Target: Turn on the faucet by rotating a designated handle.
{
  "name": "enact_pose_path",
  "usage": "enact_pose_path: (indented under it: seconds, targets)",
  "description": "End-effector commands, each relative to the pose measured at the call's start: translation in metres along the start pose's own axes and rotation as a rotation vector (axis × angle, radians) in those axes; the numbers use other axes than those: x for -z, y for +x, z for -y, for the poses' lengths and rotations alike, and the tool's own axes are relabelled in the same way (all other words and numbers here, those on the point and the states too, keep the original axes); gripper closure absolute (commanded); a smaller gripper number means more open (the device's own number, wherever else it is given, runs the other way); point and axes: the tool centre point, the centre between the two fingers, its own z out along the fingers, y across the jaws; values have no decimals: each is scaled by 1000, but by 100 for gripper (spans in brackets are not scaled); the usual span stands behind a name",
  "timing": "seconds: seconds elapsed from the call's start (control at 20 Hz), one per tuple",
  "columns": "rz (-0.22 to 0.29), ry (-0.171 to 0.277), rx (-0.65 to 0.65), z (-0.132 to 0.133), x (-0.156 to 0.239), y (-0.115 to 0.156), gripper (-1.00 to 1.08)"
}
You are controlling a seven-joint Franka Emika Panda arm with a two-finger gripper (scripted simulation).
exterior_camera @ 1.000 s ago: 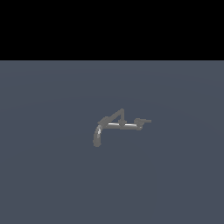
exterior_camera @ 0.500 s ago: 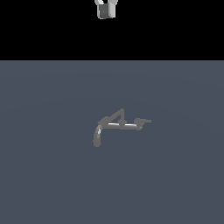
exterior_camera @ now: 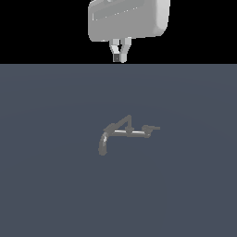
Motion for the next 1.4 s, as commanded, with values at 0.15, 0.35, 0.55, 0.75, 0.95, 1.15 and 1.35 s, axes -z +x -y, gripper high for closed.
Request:
enact_pose_path:
  seconds: [0.15,0.35,0.55,0.75,0.95,1.15,1.35]
  targets:
    - [2,-4,-144,9,-39,27,108]
    - [2,-8,-249,13,-67,48,108]
    - [3,-13,-358,15,-97,70,108]
    - [3,-19,-472,13,-128,93,108]
    - [3,-25,-590,9,-159,117,108]
    - [3,-30,-701,2,-189,139,108]
    - [4,-33,-792,-6,-212,156,108]
